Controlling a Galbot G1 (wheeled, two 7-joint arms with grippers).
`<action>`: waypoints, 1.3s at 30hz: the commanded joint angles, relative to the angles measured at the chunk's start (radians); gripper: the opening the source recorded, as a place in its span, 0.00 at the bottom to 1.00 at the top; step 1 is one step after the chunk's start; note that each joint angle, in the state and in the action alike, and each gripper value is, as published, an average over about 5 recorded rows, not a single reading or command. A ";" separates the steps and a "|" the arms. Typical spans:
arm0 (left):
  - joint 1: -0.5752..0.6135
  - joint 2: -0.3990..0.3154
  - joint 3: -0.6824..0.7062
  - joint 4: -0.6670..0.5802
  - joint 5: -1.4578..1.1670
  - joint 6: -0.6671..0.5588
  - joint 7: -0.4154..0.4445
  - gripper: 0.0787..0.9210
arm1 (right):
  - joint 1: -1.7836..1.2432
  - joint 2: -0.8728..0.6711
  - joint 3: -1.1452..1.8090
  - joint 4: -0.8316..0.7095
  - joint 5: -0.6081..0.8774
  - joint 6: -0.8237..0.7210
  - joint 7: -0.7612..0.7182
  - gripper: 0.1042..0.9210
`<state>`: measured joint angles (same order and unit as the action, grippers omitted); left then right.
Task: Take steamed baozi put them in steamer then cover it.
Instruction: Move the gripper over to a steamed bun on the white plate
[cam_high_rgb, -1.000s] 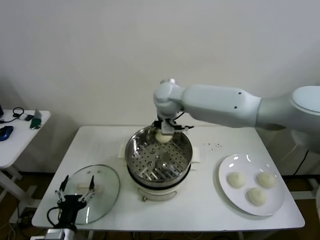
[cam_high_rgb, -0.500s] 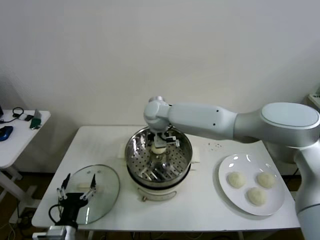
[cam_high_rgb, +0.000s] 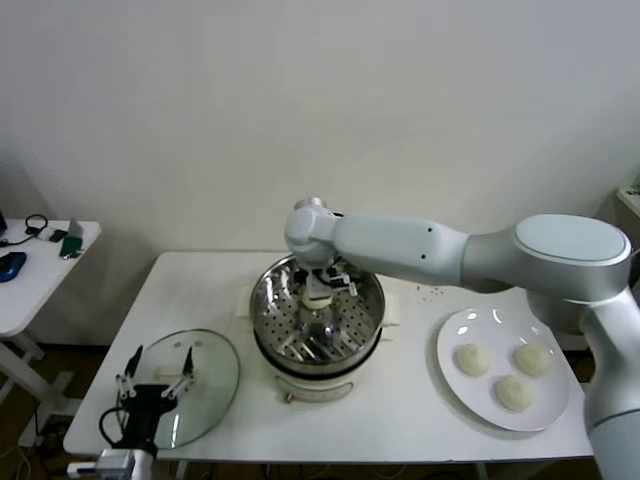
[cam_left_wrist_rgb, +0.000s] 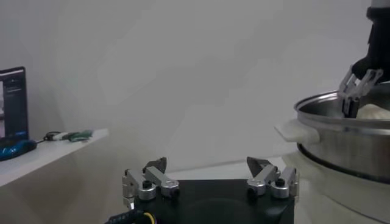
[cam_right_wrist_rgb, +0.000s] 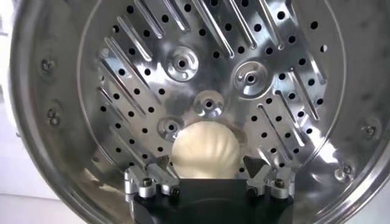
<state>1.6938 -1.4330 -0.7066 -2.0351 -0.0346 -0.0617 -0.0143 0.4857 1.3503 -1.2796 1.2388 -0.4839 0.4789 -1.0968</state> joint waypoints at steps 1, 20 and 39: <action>0.002 -0.002 0.000 -0.009 0.005 0.001 0.000 0.88 | 0.121 -0.119 0.006 0.084 0.202 -0.062 -0.042 0.88; 0.015 0.007 0.003 -0.006 -0.003 -0.007 0.000 0.88 | 0.283 -0.773 -0.290 0.265 0.935 -0.674 0.163 0.88; 0.024 0.001 0.000 -0.012 0.000 0.009 0.000 0.88 | -0.258 -0.863 -0.015 0.173 0.746 -0.806 0.200 0.88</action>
<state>1.7172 -1.4305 -0.7062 -2.0502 -0.0372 -0.0579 -0.0143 0.4335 0.5491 -1.3884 1.4354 0.2765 -0.2489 -0.9178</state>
